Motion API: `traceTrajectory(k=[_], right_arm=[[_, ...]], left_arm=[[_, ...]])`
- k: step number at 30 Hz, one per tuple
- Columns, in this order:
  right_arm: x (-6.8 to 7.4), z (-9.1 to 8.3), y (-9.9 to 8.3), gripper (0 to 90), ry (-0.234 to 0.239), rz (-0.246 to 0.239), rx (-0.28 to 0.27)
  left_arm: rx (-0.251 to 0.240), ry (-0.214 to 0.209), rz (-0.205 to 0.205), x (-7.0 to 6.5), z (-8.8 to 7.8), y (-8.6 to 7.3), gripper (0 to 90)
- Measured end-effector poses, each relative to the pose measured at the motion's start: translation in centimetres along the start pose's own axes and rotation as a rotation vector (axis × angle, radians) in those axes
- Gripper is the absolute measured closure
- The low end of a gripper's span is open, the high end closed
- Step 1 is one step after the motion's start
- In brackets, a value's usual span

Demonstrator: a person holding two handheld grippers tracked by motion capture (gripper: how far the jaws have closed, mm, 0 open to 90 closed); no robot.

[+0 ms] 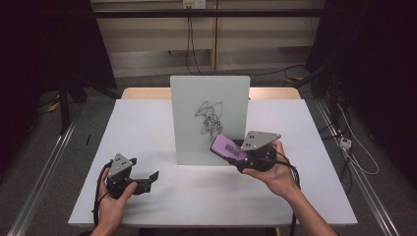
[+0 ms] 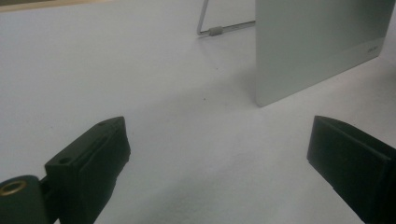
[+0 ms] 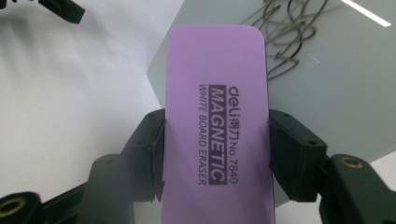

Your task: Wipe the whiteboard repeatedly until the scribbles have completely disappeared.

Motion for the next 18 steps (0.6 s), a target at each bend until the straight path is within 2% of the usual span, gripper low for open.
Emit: traceTrajectory(k=[4,6,9,16,18], right_arm=[[-0.6,0.2,0.8,41.3,-0.017,-0.016,-0.014],[-0.8,0.4,1.3,41.3,-0.021,-0.021,-0.024],[-1.0,0.5,2.1,41.3,-0.025,-0.024,-0.041],[-1.4,0.7,3.6,41.3,-0.026,-0.037,-0.071],[-1.6,0.9,4.0,41.3,-0.025,-0.036,-0.080]], left_arm=[[0.015,-0.005,0.022,-0.1,0.0,-0.2,5.5],[0.022,-0.016,0.013,-0.3,0.1,-0.3,5.5],[0.029,-0.024,0.021,-0.4,0.1,-0.5,5.5],[0.026,-0.017,0.022,-0.3,0.0,-0.4,5.5],[0.021,-0.013,0.008,-0.3,0.0,-0.5,5.5]])
Point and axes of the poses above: each handheld gripper's, and its own axes: z roughly forward along the jaws, y roughly out of its top, x roughly to its left, the point moved 10 cm from there along z, roughly forward along the jaws, and after that the axes turned 14 degrees about -x, right-handed, at the moved point
